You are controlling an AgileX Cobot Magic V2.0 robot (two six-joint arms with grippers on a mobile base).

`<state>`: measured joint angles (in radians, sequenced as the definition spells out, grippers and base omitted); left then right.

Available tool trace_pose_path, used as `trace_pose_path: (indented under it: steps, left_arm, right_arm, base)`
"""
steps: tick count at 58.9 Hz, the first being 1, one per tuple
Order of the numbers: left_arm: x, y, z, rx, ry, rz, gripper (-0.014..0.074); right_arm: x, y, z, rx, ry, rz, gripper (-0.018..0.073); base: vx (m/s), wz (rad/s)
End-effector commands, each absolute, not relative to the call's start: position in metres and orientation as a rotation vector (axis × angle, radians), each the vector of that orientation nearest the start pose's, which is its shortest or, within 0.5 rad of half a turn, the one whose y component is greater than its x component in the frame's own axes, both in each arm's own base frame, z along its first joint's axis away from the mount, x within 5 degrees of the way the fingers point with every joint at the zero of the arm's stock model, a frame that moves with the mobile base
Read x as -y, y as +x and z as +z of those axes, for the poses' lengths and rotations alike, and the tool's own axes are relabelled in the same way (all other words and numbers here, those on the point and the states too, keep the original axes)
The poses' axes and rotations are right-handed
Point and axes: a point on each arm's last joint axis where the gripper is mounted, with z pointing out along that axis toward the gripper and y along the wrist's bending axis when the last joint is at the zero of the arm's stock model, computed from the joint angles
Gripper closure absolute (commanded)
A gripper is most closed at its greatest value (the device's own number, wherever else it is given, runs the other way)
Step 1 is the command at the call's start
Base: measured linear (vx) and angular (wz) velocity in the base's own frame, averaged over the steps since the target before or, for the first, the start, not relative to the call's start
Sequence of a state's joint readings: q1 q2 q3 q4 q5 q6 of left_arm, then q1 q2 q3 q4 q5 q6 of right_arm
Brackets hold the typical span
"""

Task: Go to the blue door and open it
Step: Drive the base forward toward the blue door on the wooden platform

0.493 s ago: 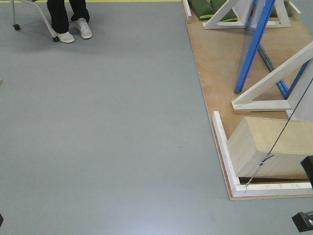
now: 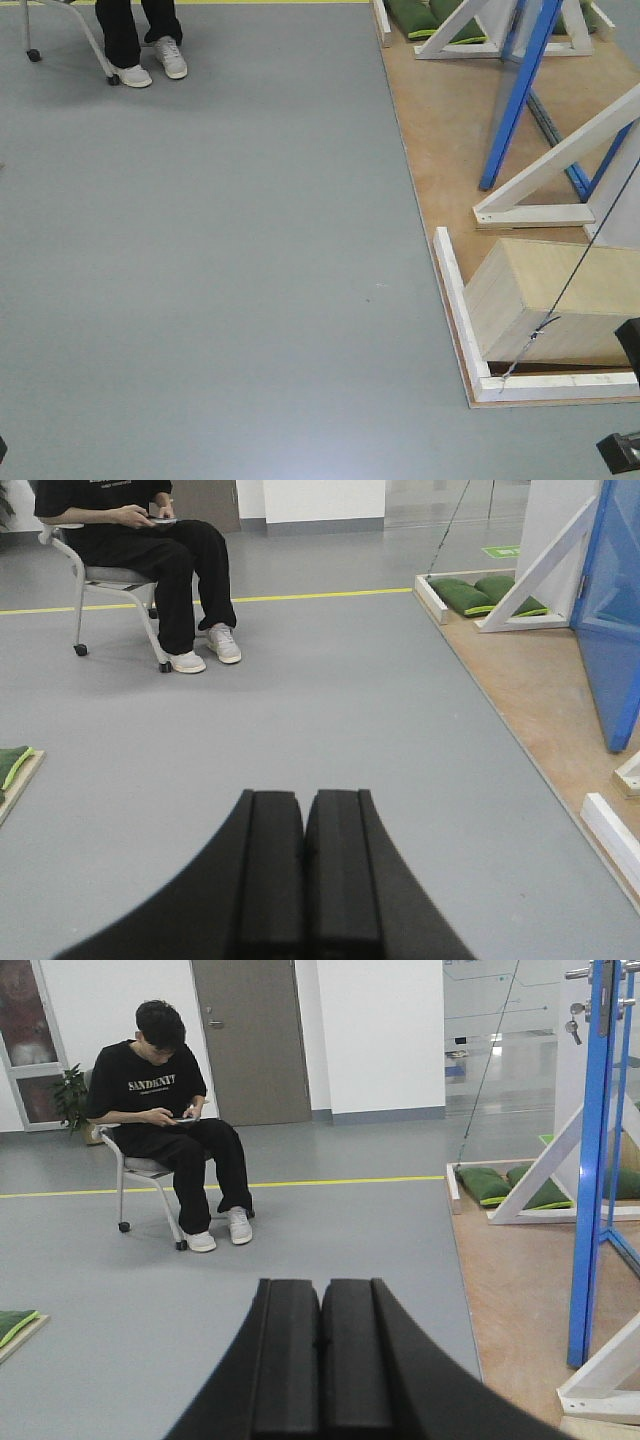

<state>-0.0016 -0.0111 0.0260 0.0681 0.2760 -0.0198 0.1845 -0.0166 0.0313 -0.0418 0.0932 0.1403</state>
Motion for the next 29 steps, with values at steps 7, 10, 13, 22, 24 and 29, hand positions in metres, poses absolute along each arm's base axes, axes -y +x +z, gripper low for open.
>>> trace_pose_path:
  steps: [7, 10, 13, 22, 24, 29]
  left_arm:
    - [-0.0007, 0.0542, 0.1973, -1.649, 0.029, 0.033, 0.0524]
    - [-0.0007, 0.0542, 0.1973, -1.649, 0.029, 0.033, 0.0524]
    - [-0.0007, 0.0542, 0.1973, -1.649, 0.029, 0.033, 0.0524]
    - [-0.0007, 0.0542, 0.1973, -1.649, 0.029, 0.033, 0.0524]
    - [-0.0007, 0.0542, 0.1973, -1.649, 0.029, 0.033, 0.0524]
    - [-0.0007, 0.0542, 0.1973, -1.649, 0.029, 0.033, 0.0524]
  right_arm:
    - [-0.0104, 0.0557, 0.2023, -1.514, -0.074, 0.219, 0.0547]
    - [-0.0104, 0.0557, 0.2023, -1.514, -0.074, 0.219, 0.0547]
    - [-0.0104, 0.0557, 0.2023, -1.514, -0.074, 0.219, 0.0547]
    - [-0.0104, 0.0557, 0.2023, -1.514, -0.074, 0.219, 0.0547]
    - [-0.0104, 0.0557, 0.2023, -1.514, -0.074, 0.219, 0.0547]
    - [-0.0104, 0.0557, 0.2023, -1.514, -0.074, 0.219, 0.0547]
  base:
    - [0.01, -0.02]
    - [0.01, -0.04]
    - [0.01, -0.04]
    - [0.02, -0.04]
    - [0.04, -0.02]
    - [0.06, -0.02]
